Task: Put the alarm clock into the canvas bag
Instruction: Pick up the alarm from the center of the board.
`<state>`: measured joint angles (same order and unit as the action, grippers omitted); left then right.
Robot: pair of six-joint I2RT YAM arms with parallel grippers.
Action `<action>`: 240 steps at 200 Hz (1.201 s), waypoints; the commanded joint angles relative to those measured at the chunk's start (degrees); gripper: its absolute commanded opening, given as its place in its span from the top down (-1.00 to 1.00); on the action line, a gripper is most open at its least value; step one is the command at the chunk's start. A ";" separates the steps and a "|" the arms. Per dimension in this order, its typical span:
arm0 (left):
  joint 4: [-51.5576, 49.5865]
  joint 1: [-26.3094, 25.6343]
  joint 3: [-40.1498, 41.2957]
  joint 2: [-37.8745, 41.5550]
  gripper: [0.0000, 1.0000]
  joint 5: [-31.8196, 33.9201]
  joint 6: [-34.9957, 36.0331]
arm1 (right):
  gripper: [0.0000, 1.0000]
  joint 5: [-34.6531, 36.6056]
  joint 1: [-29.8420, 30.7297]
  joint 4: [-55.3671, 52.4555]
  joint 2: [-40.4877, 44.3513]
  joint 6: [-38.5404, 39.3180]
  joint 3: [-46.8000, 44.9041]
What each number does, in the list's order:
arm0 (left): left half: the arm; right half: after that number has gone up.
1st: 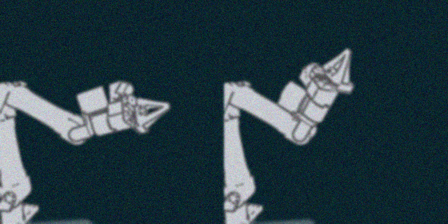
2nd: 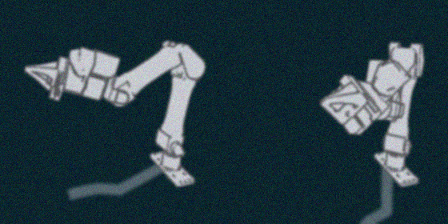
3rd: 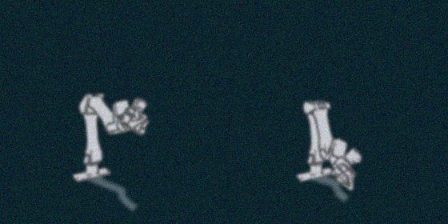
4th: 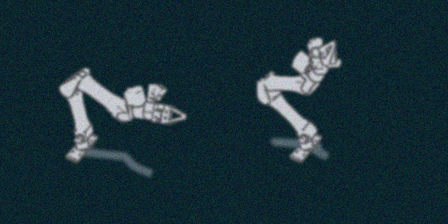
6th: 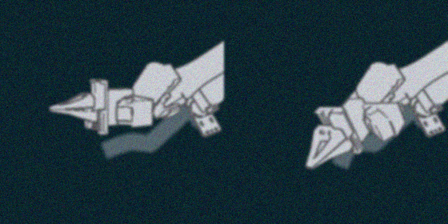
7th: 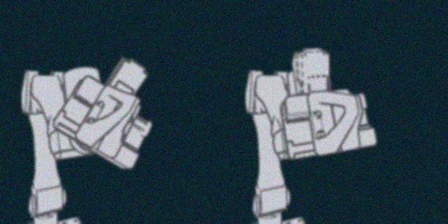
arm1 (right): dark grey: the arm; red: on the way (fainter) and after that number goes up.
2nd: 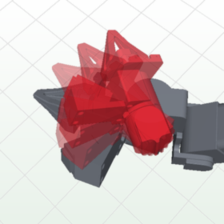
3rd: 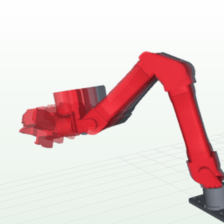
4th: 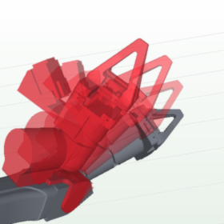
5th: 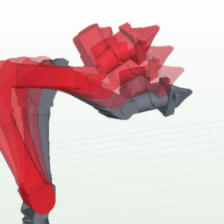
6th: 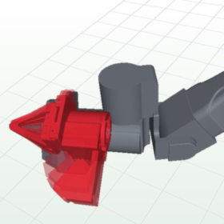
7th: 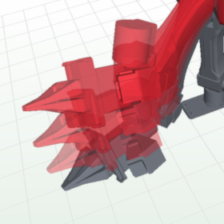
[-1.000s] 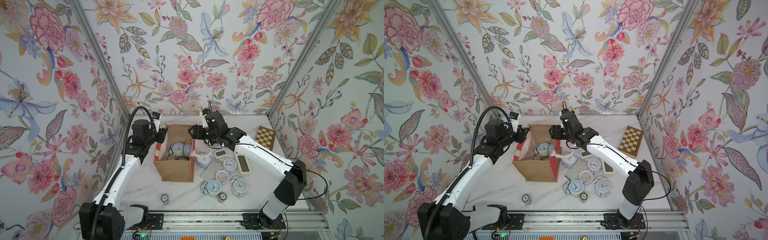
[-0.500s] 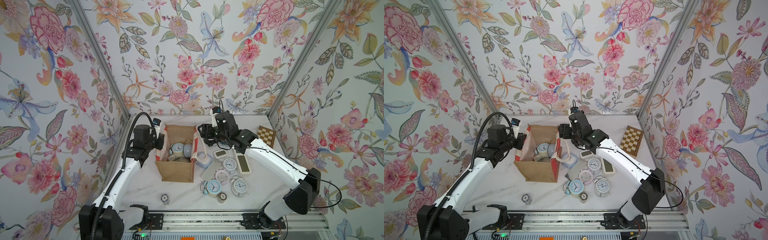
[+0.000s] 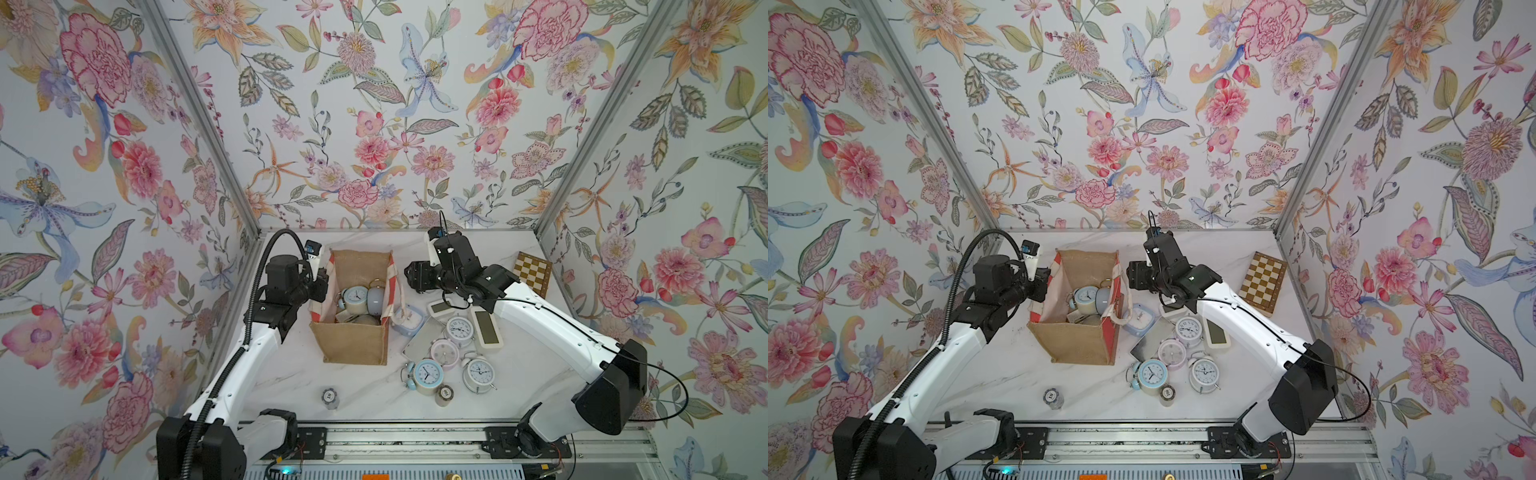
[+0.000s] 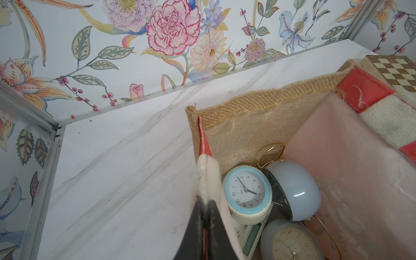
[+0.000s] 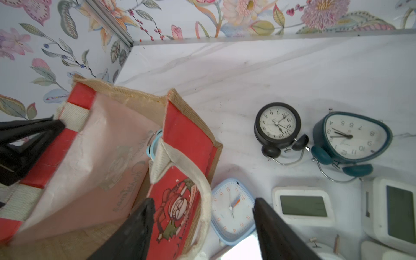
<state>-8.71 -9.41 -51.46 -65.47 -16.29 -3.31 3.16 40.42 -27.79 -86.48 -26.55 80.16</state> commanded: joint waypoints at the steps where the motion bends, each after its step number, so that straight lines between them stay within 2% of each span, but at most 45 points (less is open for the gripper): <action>1: 2.36 -0.30 1.22 0.43 0.73 -3.11 -0.22 | -0.44 -1.91 -0.79 -3.67 2.30 1.40 -3.34; 42: 4.18 -0.42 3.21 1.47 0.74 -3.90 1.57 | -0.59 -4.92 -1.39 -3.73 2.25 5.56 -9.13; 79: 4.39 -0.35 3.44 2.47 0.74 -5.39 4.44 | -0.62 -8.12 -0.64 -2.31 2.03 10.45 -13.45; 91: 4.16 -0.35 3.02 2.38 0.74 -5.27 4.98 | -0.68 -7.71 0.35 -0.78 2.82 15.25 -15.84; 122: 5.12 -0.35 3.39 2.09 0.76 -7.07 4.54 | -0.63 -0.14 2.87 9.77 7.35 32.15 -25.68; 143: 5.47 -0.35 3.73 2.12 0.77 -7.67 4.14 | -0.61 -2.94 3.14 18.92 9.39 42.64 -32.80; 165: 5.45 -0.39 3.74 2.06 0.79 -7.77 4.10 | -0.62 -4.73 4.51 25.57 9.84 49.36 -37.01; 240: 5.50 -0.35 3.82 1.75 0.79 -7.64 4.20 | -0.56 0.02 6.95 32.47 -1.29 52.59 -33.78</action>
<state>-4.58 -9.41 -48.49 -64.07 -22.33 0.27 0.91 47.20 0.78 -84.33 23.70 44.36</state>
